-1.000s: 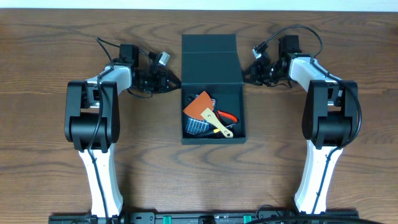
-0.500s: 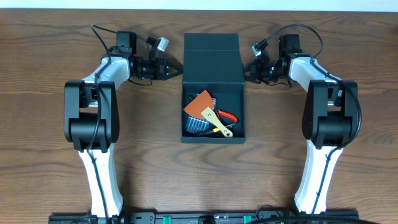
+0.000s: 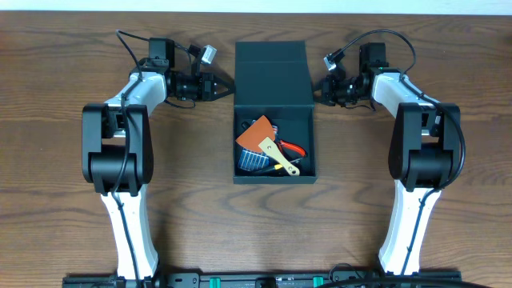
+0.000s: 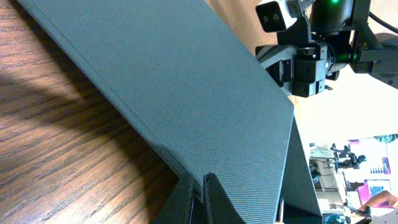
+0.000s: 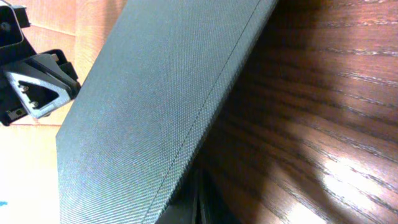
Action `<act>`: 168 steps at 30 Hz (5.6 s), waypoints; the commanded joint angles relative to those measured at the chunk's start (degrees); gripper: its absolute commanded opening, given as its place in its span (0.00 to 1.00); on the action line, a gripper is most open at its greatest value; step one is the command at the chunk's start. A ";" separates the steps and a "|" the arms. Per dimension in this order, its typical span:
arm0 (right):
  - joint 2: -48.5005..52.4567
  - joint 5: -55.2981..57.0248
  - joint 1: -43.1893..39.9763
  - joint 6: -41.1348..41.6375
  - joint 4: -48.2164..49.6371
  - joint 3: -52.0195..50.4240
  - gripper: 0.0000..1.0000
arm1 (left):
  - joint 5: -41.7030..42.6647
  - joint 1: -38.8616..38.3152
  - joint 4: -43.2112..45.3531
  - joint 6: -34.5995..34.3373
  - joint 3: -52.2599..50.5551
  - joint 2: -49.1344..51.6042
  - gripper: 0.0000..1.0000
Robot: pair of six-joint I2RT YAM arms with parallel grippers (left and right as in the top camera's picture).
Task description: Pack container
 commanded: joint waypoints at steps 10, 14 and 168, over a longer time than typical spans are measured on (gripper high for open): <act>0.76 -2.03 0.70 -1.57 -2.12 1.44 0.01 | -11.39 1.18 -1.27 -4.17 1.20 0.24 0.06; 0.76 -1.38 0.68 -2.40 -2.89 1.44 0.01 | -15.15 1.92 -1.49 -7.13 1.20 0.24 0.06; -10.08 63.25 2.86 -7.89 -49.40 29.03 0.99 | -73.55 -3.26 -39.76 -20.79 9.31 -41.18 0.99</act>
